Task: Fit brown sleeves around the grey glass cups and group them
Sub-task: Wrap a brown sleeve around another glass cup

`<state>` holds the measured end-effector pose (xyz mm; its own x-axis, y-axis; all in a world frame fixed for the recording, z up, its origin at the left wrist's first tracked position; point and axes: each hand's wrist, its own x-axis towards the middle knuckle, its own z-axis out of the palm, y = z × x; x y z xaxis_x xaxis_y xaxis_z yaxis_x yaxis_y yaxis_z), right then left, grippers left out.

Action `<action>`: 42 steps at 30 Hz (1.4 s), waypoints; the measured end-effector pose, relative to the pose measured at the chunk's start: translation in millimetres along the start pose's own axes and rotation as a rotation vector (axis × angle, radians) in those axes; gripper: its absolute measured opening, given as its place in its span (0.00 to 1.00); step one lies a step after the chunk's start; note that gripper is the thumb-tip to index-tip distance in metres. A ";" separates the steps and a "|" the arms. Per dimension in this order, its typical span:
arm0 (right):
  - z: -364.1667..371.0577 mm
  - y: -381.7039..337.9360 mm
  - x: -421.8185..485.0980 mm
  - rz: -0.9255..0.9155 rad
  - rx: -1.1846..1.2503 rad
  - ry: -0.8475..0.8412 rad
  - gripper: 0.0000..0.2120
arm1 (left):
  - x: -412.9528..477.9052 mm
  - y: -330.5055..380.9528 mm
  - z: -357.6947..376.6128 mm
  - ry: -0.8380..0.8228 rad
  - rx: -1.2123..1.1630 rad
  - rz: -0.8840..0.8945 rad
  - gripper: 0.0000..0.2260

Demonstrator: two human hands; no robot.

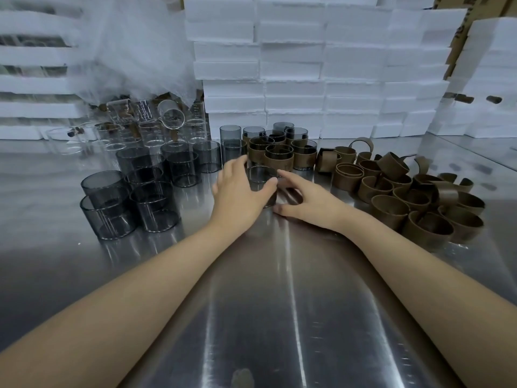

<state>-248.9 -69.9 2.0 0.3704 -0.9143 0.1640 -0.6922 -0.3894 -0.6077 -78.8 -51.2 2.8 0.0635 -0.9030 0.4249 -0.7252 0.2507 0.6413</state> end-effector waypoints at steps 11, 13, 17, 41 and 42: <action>1.2 -8.1 -5.3 -0.191 0.196 0.196 0.33 | -5.9 0.5 -1.8 -0.122 -0.345 0.265 0.21; 2.6 -8.6 -5.2 -0.243 0.191 0.230 0.34 | -5.5 -0.4 -1.4 -0.109 -0.381 0.278 0.23; 3.8 -7.9 -4.6 -0.295 0.139 0.271 0.35 | -4.8 -2.3 0.1 -0.114 -0.380 0.278 0.26; 9.2 -24.8 -6.4 -0.353 0.011 0.298 0.34 | -1.8 -0.4 -4.3 -0.028 -0.609 0.121 0.15; 10.5 -24.7 -5.9 -0.363 0.013 0.297 0.34 | -1.6 -0.2 -4.4 -0.016 -0.615 0.117 0.14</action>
<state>-227.5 -53.7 7.9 0.3925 -0.7125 0.5816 -0.5422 -0.6901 -0.4794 -75.7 -48.3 4.8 -0.0066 -0.8614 0.5079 -0.1991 0.4989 0.8435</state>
